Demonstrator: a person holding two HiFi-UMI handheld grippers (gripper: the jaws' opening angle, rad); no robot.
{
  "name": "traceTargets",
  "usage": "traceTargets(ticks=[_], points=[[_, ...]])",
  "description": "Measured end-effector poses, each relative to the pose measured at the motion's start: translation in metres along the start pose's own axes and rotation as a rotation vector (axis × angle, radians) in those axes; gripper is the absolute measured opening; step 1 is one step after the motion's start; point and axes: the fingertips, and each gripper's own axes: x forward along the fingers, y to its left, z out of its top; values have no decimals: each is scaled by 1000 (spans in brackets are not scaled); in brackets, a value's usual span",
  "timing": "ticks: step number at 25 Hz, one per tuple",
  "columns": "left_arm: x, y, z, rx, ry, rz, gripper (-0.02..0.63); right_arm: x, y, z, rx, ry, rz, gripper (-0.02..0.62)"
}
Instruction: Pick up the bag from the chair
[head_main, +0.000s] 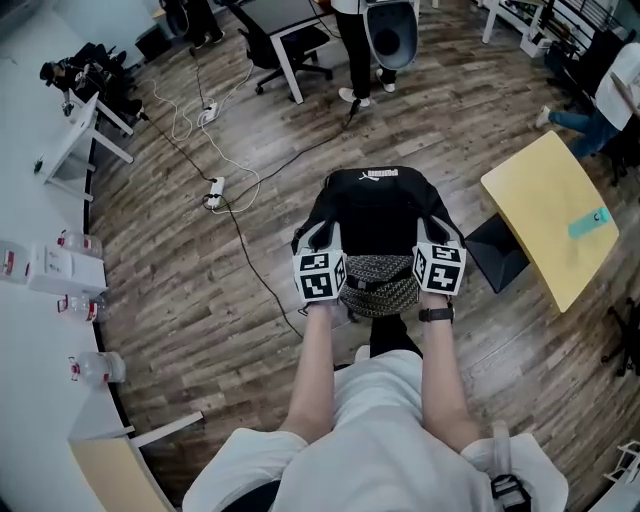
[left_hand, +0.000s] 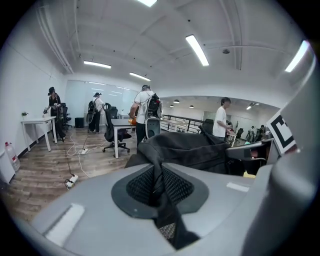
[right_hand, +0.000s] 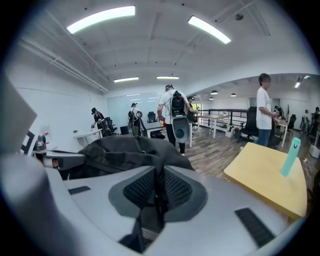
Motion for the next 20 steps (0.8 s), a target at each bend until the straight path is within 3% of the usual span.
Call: traceTargets(ticks=[13,20], points=[[-81,7,116,19,-288,21,48,-61,39,106,-48,-241,29,61],[-123,4,158,38,-420,27,48,-100,54,150,-86,-363,39,61]])
